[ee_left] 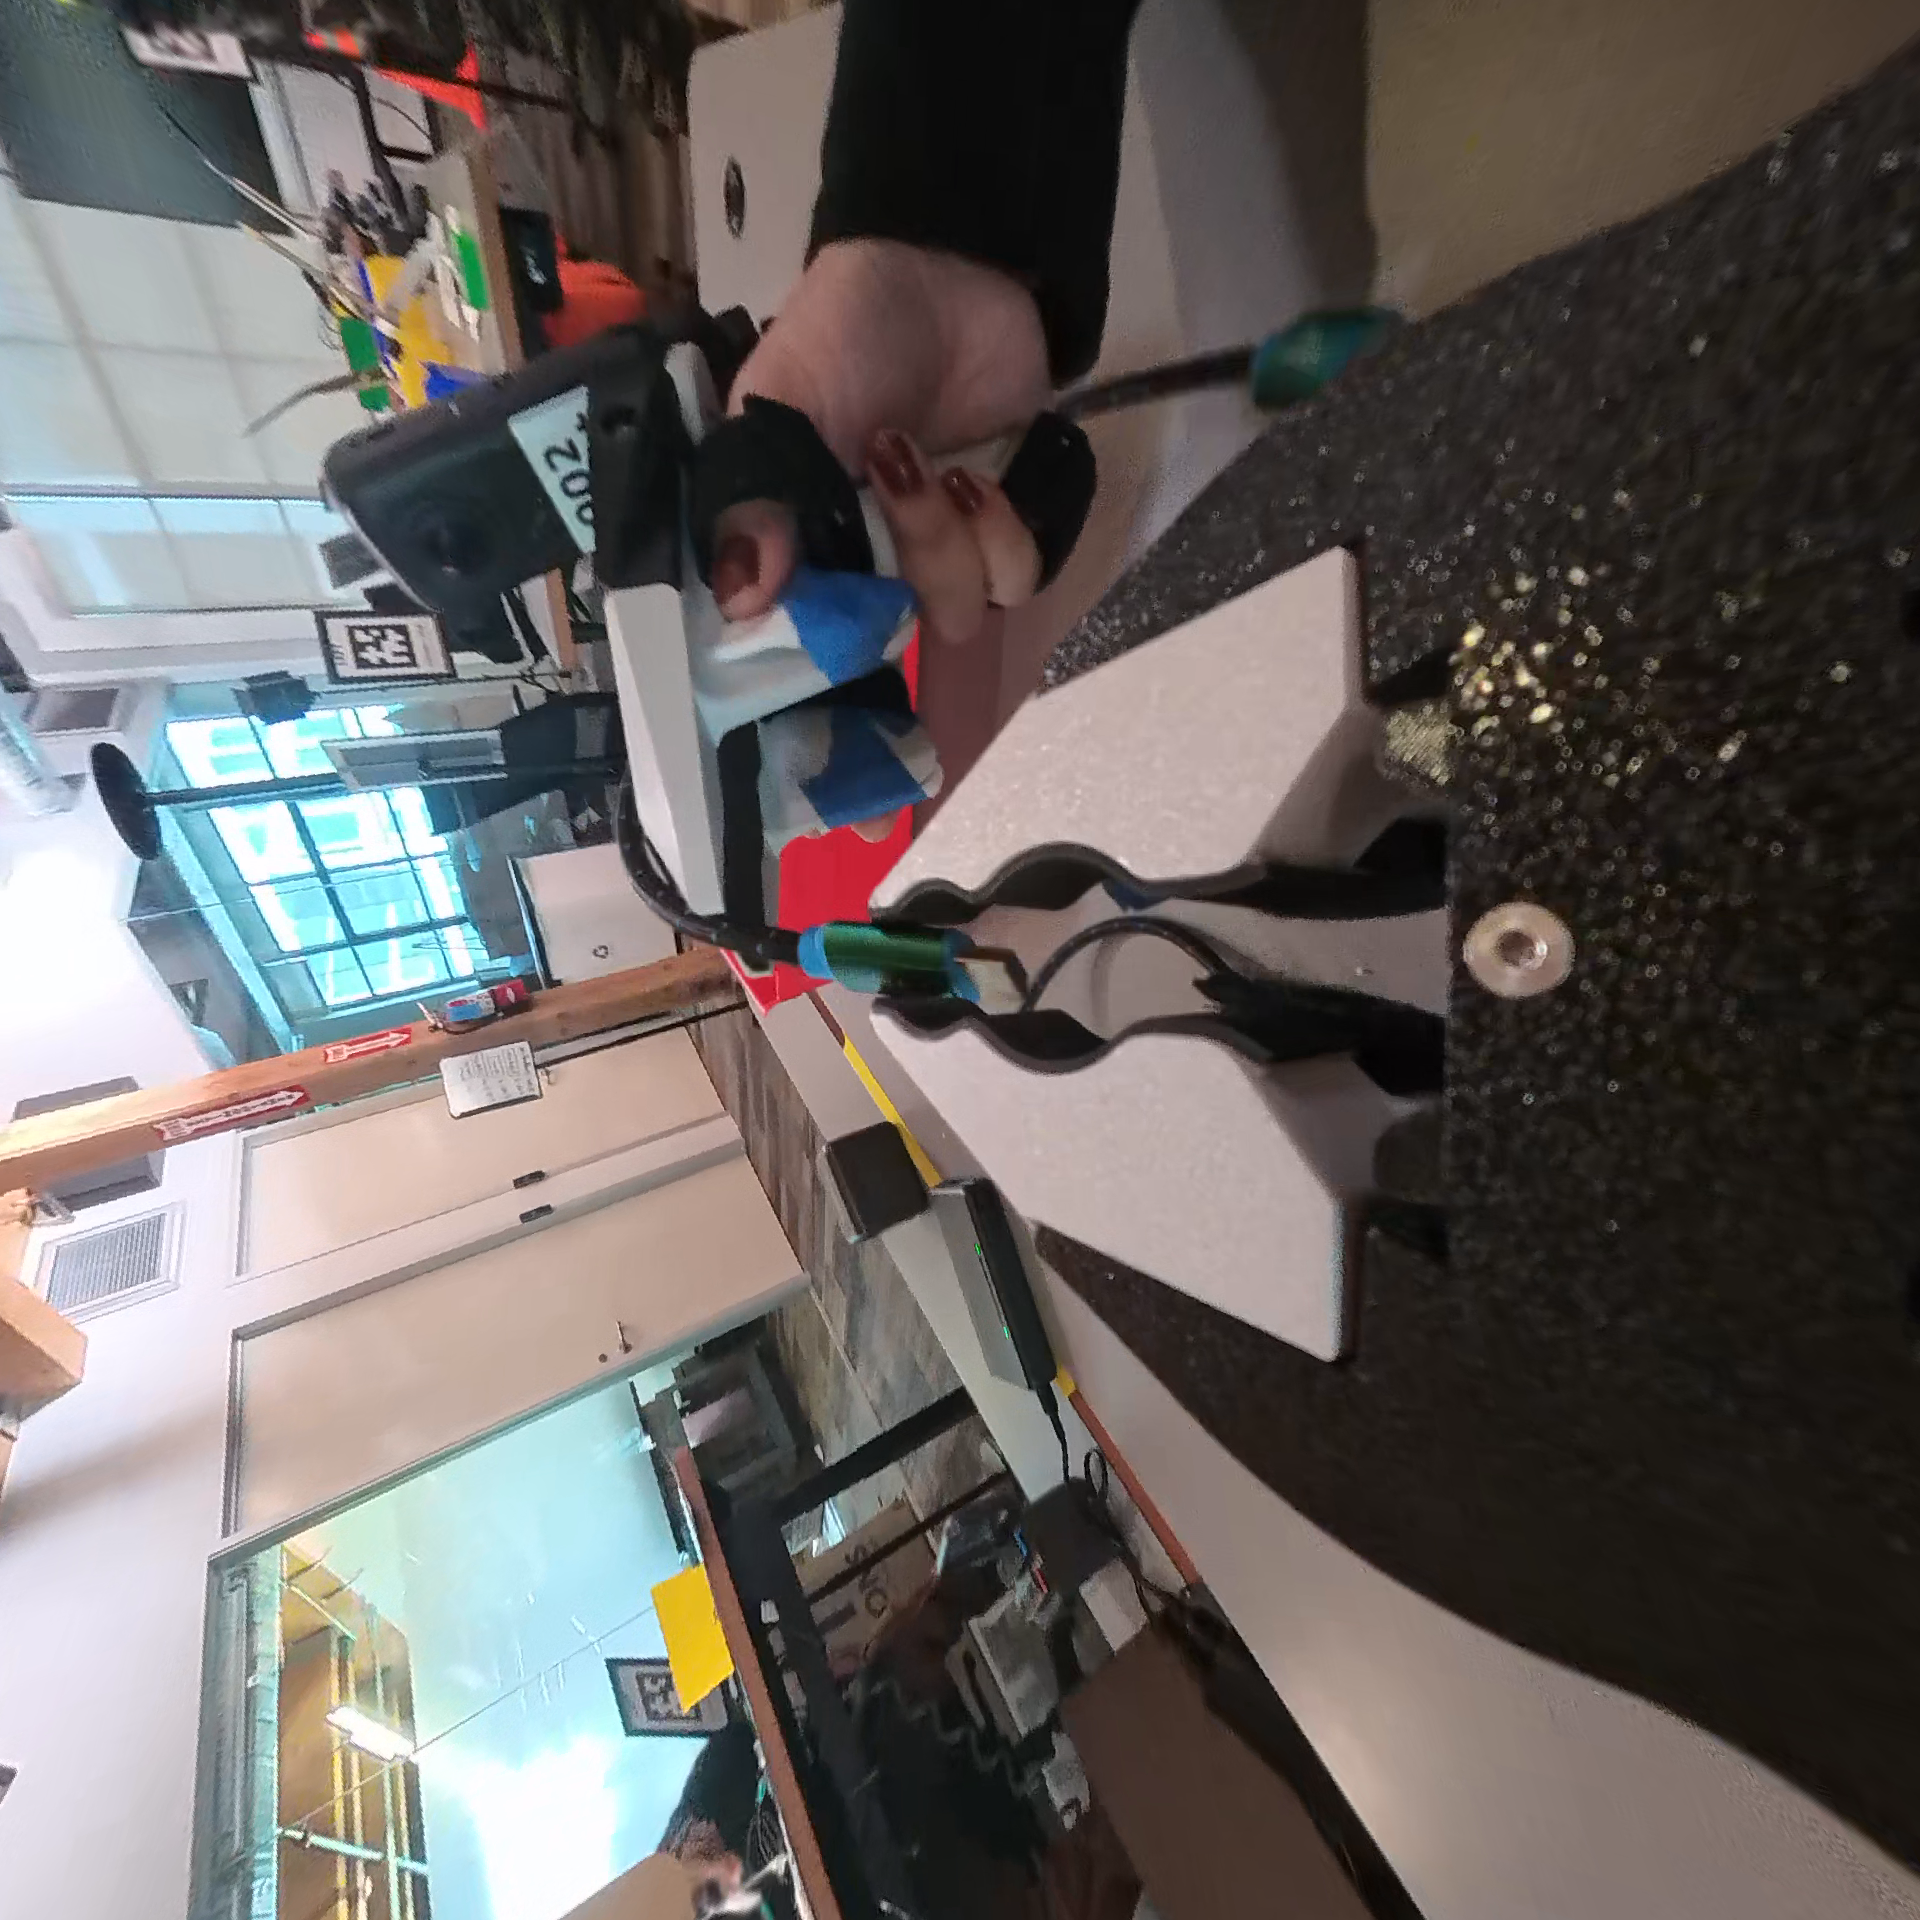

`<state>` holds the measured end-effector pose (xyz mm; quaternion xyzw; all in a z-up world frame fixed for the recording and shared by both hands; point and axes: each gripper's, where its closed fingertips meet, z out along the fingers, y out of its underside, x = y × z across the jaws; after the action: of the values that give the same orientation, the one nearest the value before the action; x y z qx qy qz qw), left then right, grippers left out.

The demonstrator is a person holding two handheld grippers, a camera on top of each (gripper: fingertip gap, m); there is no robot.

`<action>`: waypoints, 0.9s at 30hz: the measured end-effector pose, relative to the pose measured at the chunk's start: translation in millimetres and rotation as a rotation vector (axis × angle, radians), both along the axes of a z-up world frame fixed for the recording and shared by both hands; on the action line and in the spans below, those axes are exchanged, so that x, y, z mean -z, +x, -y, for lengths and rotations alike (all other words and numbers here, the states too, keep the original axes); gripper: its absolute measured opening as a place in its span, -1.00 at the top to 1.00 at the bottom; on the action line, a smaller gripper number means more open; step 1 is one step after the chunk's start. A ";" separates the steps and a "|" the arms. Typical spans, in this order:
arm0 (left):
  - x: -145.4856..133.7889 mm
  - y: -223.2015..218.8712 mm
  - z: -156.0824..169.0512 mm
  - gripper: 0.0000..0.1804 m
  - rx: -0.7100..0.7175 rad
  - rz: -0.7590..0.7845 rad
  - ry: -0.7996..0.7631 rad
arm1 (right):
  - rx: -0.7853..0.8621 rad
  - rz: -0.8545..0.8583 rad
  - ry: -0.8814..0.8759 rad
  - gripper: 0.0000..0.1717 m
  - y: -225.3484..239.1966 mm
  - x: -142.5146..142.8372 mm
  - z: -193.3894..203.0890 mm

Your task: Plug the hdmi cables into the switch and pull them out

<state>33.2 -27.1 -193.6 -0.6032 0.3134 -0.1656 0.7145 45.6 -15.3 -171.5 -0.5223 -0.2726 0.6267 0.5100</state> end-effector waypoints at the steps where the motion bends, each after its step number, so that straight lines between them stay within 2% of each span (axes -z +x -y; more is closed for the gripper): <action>1: -0.9 -0.8 -0.1 0.88 0.004 0.017 -0.003 | 0.001 0.001 -0.003 0.74 -1.6 0.1 -1.1; 5: -4.0 0.0 0.0 0.88 0.007 0.057 0.009 | 0.006 0.041 -0.013 0.73 -11.2 5.6 -4.6; 9: -2.4 4.3 -1.4 0.88 0.015 0.066 0.006 | -0.013 0.027 -0.017 0.83 -15.7 4.1 -3.7; 14: -5.7 3.9 -3.5 0.88 0.041 0.124 -0.016 | -0.044 -0.004 -0.018 0.82 -13.8 1.9 -3.0; 19: -2.6 1.9 -5.9 0.85 0.078 0.162 -0.037 | -0.067 0.008 0.012 0.94 -15.2 1.2 0.4; 20: -0.7 -1.8 -6.2 0.85 0.081 0.132 -0.039 | -0.030 0.037 0.045 0.95 -15.4 4.2 -1.6; 21: -0.1 -8.2 -5.3 0.74 0.086 0.101 -0.031 | 0.014 0.062 0.078 0.95 -13.9 7.2 -5.1; 22: 3.2 -19.4 -8.0 0.53 0.057 0.057 -0.038 | 0.036 0.071 0.091 0.94 -11.2 8.5 -7.9; 25: 35.9 -53.5 -16.5 0.17 -0.019 -0.204 -0.123 | 0.068 0.086 0.085 0.92 -2.9 13.2 -18.2; 27: 63.3 -68.7 -17.3 0.11 -0.034 -0.394 -0.183 | 0.077 0.104 0.079 0.96 -0.8 18.9 -24.4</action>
<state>-35.5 -9.8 -256.9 -0.6916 0.4202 -0.0601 0.5843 44.8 9.0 -190.4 -0.5438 -0.3030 0.5673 0.5392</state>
